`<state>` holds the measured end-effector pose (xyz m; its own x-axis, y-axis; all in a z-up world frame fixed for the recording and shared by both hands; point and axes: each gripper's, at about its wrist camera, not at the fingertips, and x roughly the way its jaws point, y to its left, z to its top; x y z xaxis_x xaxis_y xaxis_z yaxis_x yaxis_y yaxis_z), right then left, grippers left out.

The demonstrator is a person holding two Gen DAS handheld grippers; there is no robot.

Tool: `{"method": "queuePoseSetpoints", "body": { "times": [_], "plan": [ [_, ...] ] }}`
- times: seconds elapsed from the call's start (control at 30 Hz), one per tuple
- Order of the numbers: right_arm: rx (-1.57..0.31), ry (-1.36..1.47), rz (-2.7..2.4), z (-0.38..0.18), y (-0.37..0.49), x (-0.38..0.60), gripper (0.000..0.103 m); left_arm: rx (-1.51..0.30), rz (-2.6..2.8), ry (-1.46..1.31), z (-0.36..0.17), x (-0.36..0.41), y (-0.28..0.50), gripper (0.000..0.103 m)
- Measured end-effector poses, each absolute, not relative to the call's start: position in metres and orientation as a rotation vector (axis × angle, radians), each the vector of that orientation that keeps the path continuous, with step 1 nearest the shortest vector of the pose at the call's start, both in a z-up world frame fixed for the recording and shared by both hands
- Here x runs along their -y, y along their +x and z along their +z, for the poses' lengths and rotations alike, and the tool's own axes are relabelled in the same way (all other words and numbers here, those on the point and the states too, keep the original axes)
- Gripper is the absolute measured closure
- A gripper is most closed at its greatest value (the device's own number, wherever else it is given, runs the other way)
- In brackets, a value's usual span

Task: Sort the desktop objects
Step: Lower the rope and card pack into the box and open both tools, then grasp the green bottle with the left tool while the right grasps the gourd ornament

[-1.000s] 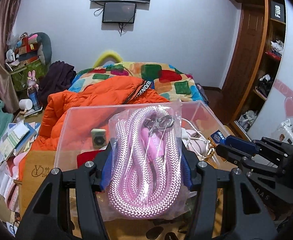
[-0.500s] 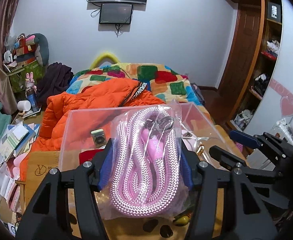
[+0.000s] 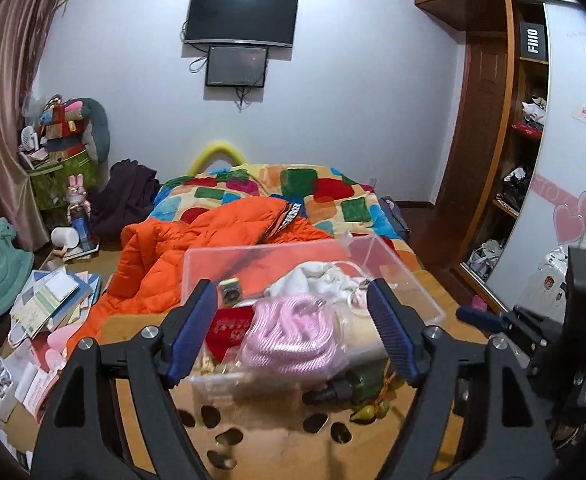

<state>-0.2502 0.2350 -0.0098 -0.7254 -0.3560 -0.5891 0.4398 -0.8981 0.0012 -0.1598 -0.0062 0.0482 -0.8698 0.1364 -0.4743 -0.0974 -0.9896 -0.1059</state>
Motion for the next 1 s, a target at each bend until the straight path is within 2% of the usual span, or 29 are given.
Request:
{"method": "queuePoseSetpoints", "body": {
  "times": [0.37, 0.53, 0.63, 0.7, 0.8, 1.0],
  "plan": [
    [-0.252, 0.997, -2.422, -0.063, -0.226, -0.198, 0.042, 0.192, 2.913, -0.944, -0.013, 0.031, -0.133, 0.021],
    [-0.282, 1.052, -2.422, -0.077, -0.232, -0.183, 0.043, 0.300, 2.887, -1.018, -0.037, 0.049, -0.122, 0.021],
    [-0.276, 1.074, -2.420, -0.080, -0.234, -0.179, 0.047, 0.330, 2.878, -1.050, -0.046, 0.054, -0.118, 0.021],
    [-0.323, 1.087, -2.419, -0.085, -0.235, -0.174, 0.060, 0.345, 2.874, -1.060, -0.050, 0.055, -0.117, 0.021],
    [-0.332, 1.080, -2.416, -0.086, -0.233, -0.173, 0.074, 0.350, 2.867, -1.064, -0.051, 0.052, -0.117, 0.021],
    [-0.256, 1.046, -2.411, -0.079, -0.231, -0.191, 0.074, 0.297, 2.835, -1.082, -0.054, 0.029, -0.123, 0.021]
  ]
}}
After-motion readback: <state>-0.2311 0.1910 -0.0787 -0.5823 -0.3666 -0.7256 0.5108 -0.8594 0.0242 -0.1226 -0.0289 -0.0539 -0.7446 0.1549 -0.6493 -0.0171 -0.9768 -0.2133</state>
